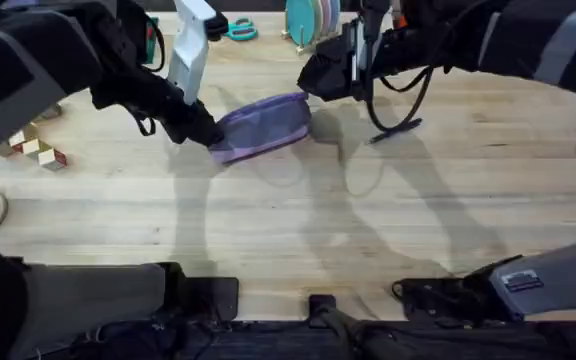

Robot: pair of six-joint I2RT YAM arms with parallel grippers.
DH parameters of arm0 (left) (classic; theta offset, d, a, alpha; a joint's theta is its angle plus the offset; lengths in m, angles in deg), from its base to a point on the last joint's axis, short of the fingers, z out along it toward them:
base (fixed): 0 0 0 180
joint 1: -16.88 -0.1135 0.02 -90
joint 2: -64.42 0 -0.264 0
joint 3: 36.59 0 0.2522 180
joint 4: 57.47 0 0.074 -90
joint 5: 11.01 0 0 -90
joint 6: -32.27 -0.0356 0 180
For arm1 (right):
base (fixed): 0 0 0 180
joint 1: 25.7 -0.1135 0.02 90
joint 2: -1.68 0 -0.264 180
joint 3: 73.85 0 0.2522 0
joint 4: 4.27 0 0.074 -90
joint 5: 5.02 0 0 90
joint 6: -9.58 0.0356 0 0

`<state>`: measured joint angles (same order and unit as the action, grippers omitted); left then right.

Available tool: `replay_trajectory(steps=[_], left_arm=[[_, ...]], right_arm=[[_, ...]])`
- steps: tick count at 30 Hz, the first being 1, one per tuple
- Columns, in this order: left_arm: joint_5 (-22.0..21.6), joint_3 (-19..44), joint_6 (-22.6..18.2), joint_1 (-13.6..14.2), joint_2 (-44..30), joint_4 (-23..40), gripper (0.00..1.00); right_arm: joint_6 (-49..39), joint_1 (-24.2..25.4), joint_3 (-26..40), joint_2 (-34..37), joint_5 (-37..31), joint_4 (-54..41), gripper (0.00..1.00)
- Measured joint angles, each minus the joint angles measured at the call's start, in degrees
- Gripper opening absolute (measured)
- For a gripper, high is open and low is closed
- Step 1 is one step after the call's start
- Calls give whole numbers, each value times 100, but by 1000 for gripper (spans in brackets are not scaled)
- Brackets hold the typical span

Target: Unzip the bag, pick up the pens from the table one at a time and place them inside, then zip the bag closed.

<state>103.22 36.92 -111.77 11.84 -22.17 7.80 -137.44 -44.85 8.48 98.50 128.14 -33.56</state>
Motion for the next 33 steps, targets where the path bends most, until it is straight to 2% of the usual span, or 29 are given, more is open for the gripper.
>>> replay_trajectory(steps=[2, 8, 9, 11, 19, 27, 33], left_arm=[[-1, 0, 0, 0, 0, 0, 42], [0, 0, 0, 1, 0, 0, 42], [0, 0, 0, 1, 0, 0, 42], [-1, 0, 0, 0, 0, -2, 42], [-2, 0, 0, 1, 0, 0, 42], [0, 0, 0, 0, 0, -2, 42], [-2, 0, 0, 0, 0, 0, 42]], right_arm=[[11, 0, 0, 0, -3, -1, 41], [26, 0, 0, 0, -158, -7, 888], [20, 0, 0, 0, -185, -9, 966], [22, 0, 0, 0, -213, -20, 993], [22, 0, 0, 0, -354, -20, 996], [-14, 0, 0, 5, -966, -42, 997], [-136, 0, 2, 240, -1108, 9, 996]])
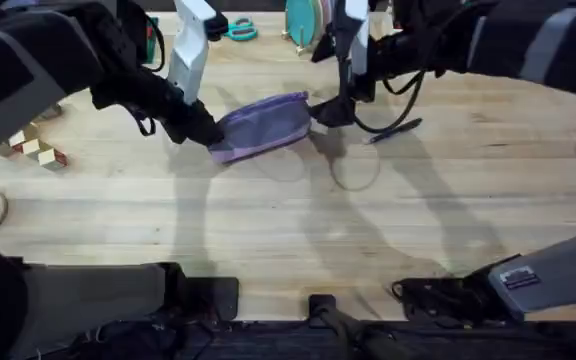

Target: Unzip the bag, pick up the pens from the table one at a time and place them inside, then zip the bag closed.

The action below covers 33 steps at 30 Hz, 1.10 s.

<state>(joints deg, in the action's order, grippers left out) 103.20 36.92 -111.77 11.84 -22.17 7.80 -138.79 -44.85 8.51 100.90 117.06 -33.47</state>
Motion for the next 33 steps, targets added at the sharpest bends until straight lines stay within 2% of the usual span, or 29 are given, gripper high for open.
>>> replay_trajectory(steps=[12, 18, 27, 33], left_arm=[[2, 0, 0, 0, 0, 0, 42], [2, 0, 0, 0, 0, 0, 42], [0, 0, 0, 0, 0, -4, 42], [-2, 0, 0, 0, 0, -12, 42]], right_arm=[[-41, -170, 0, 355, -85, 343, 994], [-66, -264, 0, 355, -83, 345, 878], [-84, -264, 0, 355, -66, 339, 529], [-86, -269, 0, 356, 29, 316, 203]])
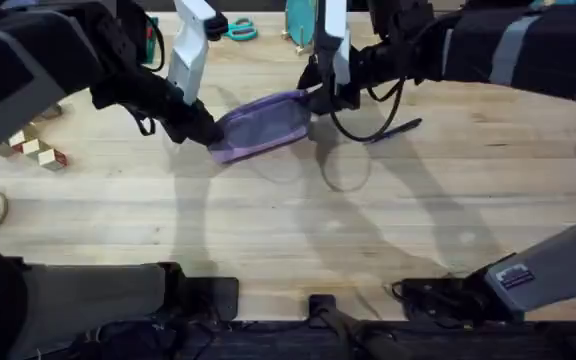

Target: Unzip the bag, pick up the pens from the table one at a time and place them inside, then zip the bag closed.

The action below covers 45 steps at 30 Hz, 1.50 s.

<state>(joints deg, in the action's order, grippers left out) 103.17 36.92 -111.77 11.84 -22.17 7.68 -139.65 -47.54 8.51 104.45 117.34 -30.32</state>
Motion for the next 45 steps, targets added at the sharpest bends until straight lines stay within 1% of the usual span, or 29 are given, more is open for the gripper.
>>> replay_trajectory(steps=[2, 3, 4, 19, 30, 40, 45], left_arm=[[-2, 0, 0, 0, 0, -6, 42], [-2, 0, 0, 0, 0, -17, 42], [-2, 0, 0, 0, 0, -19, 42], [-7, 0, 0, 0, 0, -19, 42], [2, 0, 0, 0, 0, 0, 42], [2, 0, 0, 0, 0, 1, 42], [2, 0, 0, 0, 0, 3, 42]], right_arm=[[-23, 0, 0, -1, 2, -1, 87], [-38, 0, 0, -1, 10, -1, 52], [-44, 0, 0, 0, 21, -1, 40], [-84, 0, 0, -7, 22, -1, 29], [-84, -12, 0, -320, -39, 3, 31], [-80, -11, 0, -329, -39, -17, 31], [-57, -31, 0, -329, 112, -17, 31]])
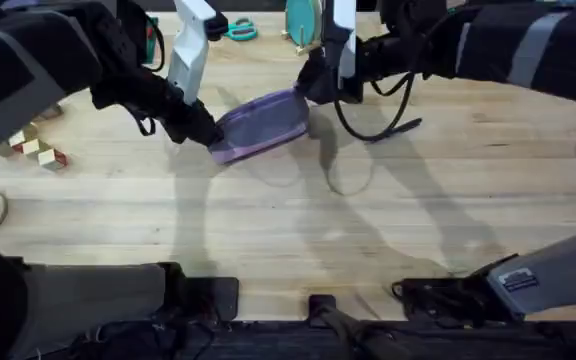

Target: Unzip the bag, pick up the pens from the table one at a time and place them inside, then zip the bag closed.

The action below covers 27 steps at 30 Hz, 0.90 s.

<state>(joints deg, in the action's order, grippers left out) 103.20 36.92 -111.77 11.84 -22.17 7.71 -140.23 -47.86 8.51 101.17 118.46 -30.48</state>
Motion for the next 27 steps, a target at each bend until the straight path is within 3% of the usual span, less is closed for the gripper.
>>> replay_trajectory(steps=[15, 27], left_arm=[[-81, 0, 0, -15, 0, 24, 42], [-177, 0, -1, -48, 0, 35, 42]], right_arm=[[21, -826, 0, 0, 59, 68, 31], [299, -1604, -2, 120, -44, 880, 31]])
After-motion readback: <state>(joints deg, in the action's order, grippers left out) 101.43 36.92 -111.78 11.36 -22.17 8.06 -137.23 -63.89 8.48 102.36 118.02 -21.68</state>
